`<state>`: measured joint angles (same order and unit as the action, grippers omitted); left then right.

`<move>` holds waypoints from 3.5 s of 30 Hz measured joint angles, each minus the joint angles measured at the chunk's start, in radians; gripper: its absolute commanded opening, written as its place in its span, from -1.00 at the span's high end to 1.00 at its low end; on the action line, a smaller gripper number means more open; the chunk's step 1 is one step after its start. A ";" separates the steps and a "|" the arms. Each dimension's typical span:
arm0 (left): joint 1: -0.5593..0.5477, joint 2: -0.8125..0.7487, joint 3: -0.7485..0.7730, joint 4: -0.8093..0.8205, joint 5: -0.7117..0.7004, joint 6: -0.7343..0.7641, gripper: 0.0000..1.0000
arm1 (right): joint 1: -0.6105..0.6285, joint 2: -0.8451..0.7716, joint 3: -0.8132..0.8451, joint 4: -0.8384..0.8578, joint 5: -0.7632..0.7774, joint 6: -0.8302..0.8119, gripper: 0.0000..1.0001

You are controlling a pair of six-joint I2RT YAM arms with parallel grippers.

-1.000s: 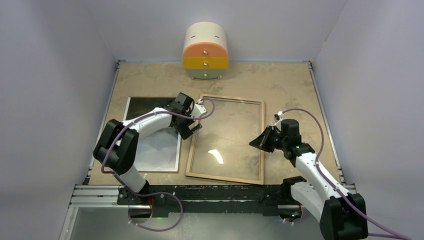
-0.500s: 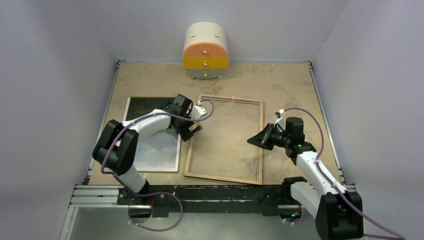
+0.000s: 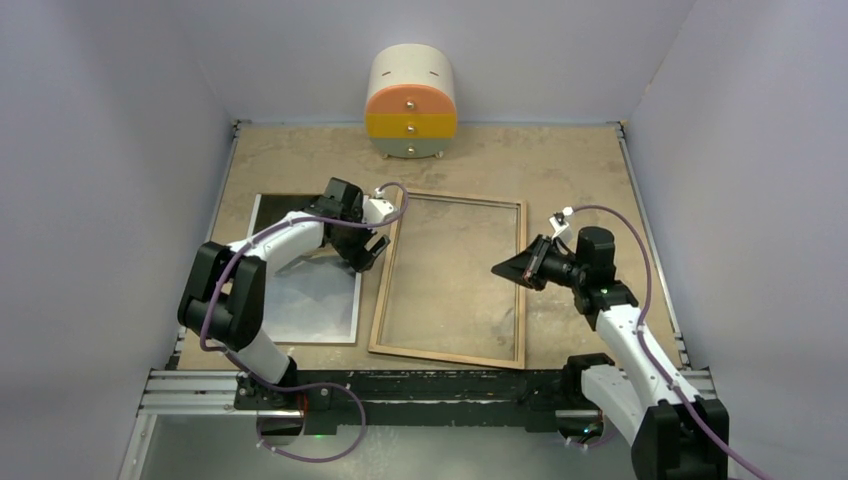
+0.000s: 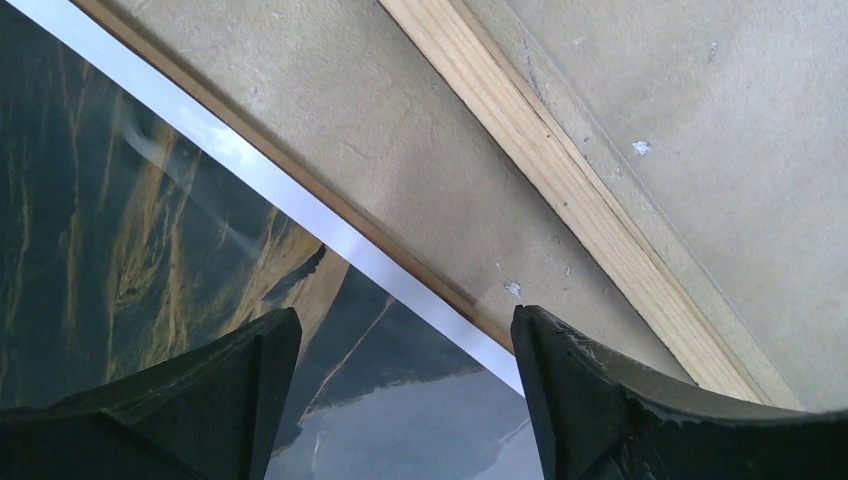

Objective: Put the photo into the frame
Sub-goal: Place the photo frame item in the photo frame.

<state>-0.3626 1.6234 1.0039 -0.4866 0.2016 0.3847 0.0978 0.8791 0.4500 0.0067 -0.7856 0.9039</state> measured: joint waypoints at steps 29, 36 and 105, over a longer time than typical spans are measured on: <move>-0.004 0.000 -0.022 0.030 -0.011 0.000 -0.70 | 0.029 -0.024 0.045 0.050 -0.038 0.088 1.00; -0.004 0.000 -0.022 0.030 -0.024 0.000 -0.71 | 0.029 -0.023 0.029 0.047 -0.053 0.082 1.00; -0.038 0.018 -0.053 0.059 -0.050 0.000 -0.73 | 0.032 -0.028 -0.047 0.183 -0.043 -0.020 1.00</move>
<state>-0.4007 1.6417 0.9512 -0.4274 0.1520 0.3847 0.1299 0.8509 0.4030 0.1898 -0.8291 0.8837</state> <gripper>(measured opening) 0.863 0.005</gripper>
